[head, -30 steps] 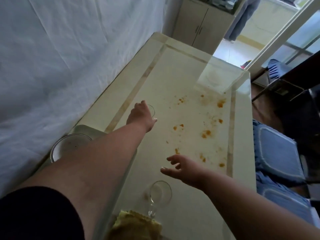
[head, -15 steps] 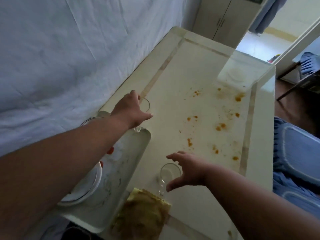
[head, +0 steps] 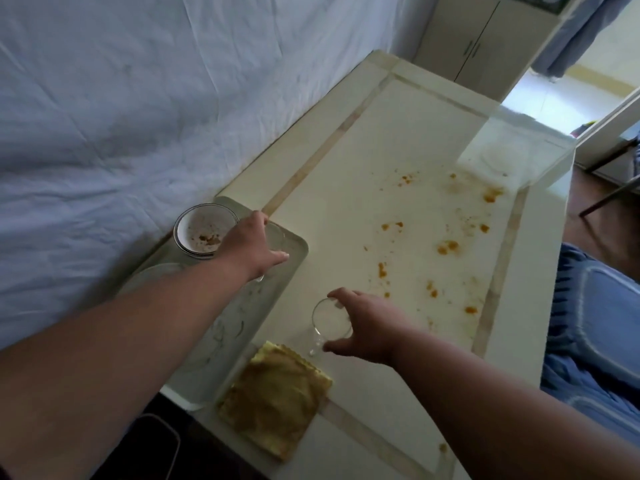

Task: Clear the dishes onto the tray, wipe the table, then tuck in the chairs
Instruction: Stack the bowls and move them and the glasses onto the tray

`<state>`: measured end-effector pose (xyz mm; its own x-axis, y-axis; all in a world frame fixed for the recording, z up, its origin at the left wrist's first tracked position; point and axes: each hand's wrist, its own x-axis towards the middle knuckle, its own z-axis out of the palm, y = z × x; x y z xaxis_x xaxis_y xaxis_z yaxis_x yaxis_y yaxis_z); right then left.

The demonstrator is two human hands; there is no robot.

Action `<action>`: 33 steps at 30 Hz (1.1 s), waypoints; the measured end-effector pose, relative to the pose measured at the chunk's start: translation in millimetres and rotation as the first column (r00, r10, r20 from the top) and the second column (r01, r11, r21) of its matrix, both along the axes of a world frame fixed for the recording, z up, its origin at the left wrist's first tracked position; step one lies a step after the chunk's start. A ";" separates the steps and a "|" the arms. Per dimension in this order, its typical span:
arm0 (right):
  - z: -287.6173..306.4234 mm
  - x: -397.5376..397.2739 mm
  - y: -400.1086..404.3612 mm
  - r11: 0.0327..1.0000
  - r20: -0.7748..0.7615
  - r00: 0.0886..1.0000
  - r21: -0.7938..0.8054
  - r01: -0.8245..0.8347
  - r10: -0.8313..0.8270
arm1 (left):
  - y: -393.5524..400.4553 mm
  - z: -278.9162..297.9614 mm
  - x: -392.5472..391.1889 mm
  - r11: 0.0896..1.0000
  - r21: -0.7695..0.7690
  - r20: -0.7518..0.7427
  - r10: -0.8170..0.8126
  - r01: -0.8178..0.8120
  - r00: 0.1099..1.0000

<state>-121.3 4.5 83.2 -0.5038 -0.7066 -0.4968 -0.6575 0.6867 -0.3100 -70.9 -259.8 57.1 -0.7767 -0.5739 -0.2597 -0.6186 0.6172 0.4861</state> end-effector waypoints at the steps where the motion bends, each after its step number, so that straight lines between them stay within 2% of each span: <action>1: 1.2 1.4 0.1 1.000 -0.005 1.000 -0.021 -0.005 0.005 | 1.6 -1.1 0.2 1.000 0.002 -0.004 0.004 -0.003 1.000; 7: 19.4 18.3 -23.7 0.983 -0.012 0.997 -0.167 -0.071 0.070 | 0.2 16.9 7.6 0.996 0.085 -0.041 0.037 -0.033 0.998; 10: 21.3 28.3 -43.1 0.970 -0.009 0.993 -0.215 -0.116 0.117 | -13.7 34.0 20.3 0.974 0.162 -0.148 0.182 -0.158 0.972; 13: 14.1 38.3 -65.6 0.962 -0.015 0.990 -0.234 -0.143 0.144 | -28.6 54.0 40.3 0.918 0.242 -0.251 0.373 -0.315 0.893; 16: 2.3 50.1 -89.7 0.955 0.022 0.987 -0.255 -0.149 0.160 | -42.2 63.2 64.5 0.869 0.286 -0.317 0.483 -0.403 0.816; 25: -36.5 66.3 -135.9 0.959 0.024 0.977 -0.201 -0.202 0.211 | -55.8 42.3 122.1 0.746 0.433 -0.368 0.659 -0.506 0.656; 33: -47.2 68.7 -151.6 0.952 0.009 0.974 -0.216 -0.217 0.224 | -56.4 28.6 131.2 0.717 0.440 -0.375 0.694 -0.541 0.615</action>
<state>-52.6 -147.1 36.0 -0.3093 -0.8892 -0.3370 -0.7722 0.4417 -0.4567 60.3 -316.1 85.8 -0.3162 -0.9328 -0.1729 -0.4352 -0.0193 0.9001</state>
